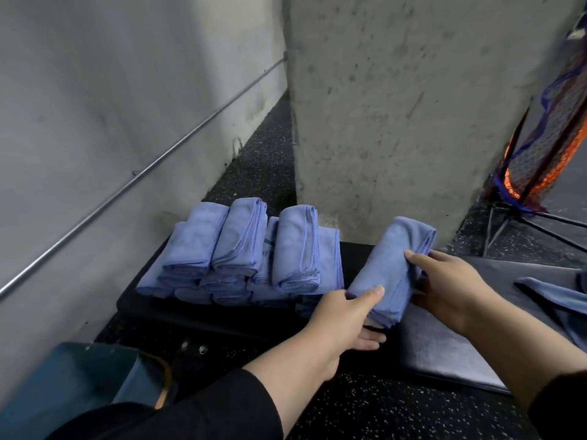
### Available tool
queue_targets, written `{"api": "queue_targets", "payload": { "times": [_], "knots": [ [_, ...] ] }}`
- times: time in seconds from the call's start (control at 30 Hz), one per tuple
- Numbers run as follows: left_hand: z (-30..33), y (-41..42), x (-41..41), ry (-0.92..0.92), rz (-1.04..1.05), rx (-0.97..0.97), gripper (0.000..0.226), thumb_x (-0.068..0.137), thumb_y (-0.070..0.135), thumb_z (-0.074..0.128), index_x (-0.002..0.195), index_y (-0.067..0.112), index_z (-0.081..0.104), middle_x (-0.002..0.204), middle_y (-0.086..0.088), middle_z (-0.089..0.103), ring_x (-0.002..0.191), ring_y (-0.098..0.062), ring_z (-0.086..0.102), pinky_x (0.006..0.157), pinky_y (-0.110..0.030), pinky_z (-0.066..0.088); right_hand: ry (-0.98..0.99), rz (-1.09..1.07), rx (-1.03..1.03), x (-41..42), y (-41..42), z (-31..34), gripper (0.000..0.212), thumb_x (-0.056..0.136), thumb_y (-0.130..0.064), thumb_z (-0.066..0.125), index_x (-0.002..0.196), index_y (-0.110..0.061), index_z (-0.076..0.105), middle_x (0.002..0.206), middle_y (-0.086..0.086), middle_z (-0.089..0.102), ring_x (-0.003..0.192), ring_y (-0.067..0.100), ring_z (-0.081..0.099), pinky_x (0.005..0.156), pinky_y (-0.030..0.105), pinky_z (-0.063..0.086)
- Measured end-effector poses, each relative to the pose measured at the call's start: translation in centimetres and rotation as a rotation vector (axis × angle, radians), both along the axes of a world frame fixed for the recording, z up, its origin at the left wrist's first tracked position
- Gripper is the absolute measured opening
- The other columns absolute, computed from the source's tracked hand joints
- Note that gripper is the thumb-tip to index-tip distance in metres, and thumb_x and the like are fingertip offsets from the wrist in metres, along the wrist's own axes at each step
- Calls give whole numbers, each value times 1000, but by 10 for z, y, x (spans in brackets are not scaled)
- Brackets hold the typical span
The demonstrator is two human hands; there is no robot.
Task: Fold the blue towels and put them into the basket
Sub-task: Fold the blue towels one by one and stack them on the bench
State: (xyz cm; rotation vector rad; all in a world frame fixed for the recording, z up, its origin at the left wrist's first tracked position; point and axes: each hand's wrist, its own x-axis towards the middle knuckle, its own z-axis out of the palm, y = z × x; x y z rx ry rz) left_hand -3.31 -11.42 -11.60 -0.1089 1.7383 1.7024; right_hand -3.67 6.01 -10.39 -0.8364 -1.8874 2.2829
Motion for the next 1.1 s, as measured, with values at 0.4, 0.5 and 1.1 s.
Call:
{"api": "queue_targets", "payload": {
  "times": [0.4, 0.5, 1.1],
  "knots": [
    [-2, -13, -14, 1625, -335, -837, 25, 83, 30, 45, 65, 22, 60, 67, 2, 57, 66, -23, 56, 59, -33, 44, -132, 318, 529, -54, -10, -46, 26, 93, -16, 66, 69, -8, 61, 60, 3, 55, 57, 16, 47, 58, 28, 41],
    [-7, -11, -22, 1629, -504, -958, 19, 73, 26, 47, 61, 22, 61, 63, 5, 55, 65, -20, 58, 66, -31, 43, -140, 369, 908, -59, -16, -55, 36, 91, -20, 66, 60, -8, 53, 53, -1, 48, 54, 16, 39, 50, 30, 30],
    [47, 67, -10, 1190, -480, -730, 25, 101, 30, 46, 114, 25, 67, 109, 2, 71, 105, -23, 62, 87, -38, 50, -44, 228, 1139, 48, 74, 12, 23, 98, -35, 60, 110, -22, 73, 100, -2, 75, 96, 13, 66, 77, 24, 44]
  ]
}}
